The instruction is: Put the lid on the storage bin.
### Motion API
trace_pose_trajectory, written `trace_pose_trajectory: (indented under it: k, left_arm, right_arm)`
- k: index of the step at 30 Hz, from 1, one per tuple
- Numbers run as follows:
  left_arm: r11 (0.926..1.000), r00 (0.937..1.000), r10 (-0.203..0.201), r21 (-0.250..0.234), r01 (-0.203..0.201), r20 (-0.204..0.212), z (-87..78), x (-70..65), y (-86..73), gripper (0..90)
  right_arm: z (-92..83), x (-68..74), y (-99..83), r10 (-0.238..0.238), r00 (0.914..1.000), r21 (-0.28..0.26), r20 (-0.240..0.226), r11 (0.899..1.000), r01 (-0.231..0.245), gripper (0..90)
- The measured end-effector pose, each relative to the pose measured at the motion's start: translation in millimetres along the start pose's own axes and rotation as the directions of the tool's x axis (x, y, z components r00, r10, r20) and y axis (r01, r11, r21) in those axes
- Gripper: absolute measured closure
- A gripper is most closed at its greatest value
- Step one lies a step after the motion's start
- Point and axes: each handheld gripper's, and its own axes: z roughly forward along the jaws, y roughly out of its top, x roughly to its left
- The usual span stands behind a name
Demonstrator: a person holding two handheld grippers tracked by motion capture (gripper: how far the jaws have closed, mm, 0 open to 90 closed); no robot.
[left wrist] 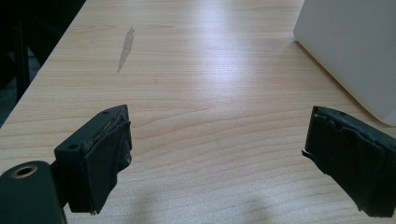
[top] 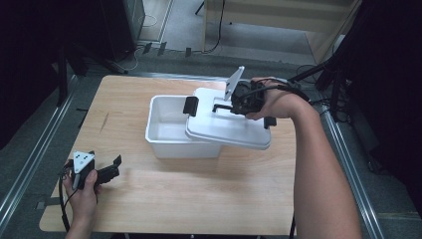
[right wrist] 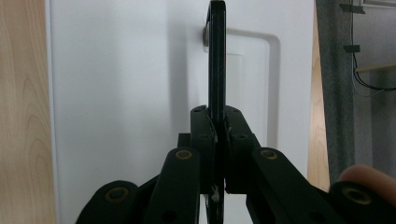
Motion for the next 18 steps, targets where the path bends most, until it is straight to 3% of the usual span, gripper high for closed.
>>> trace_pose_trajectory:
  k: [18]
  left_arm:
    - [1.0000, 1.0000, -0.005, 0.005, 0.005, 0.003, -0.2, 0.8, 0.1, 8.1]
  right_arm:
    - [20.2, 1.6, 43.2, -0.073, 0.9969, -0.014, -0.029, 0.997, 0.073, 85.4]
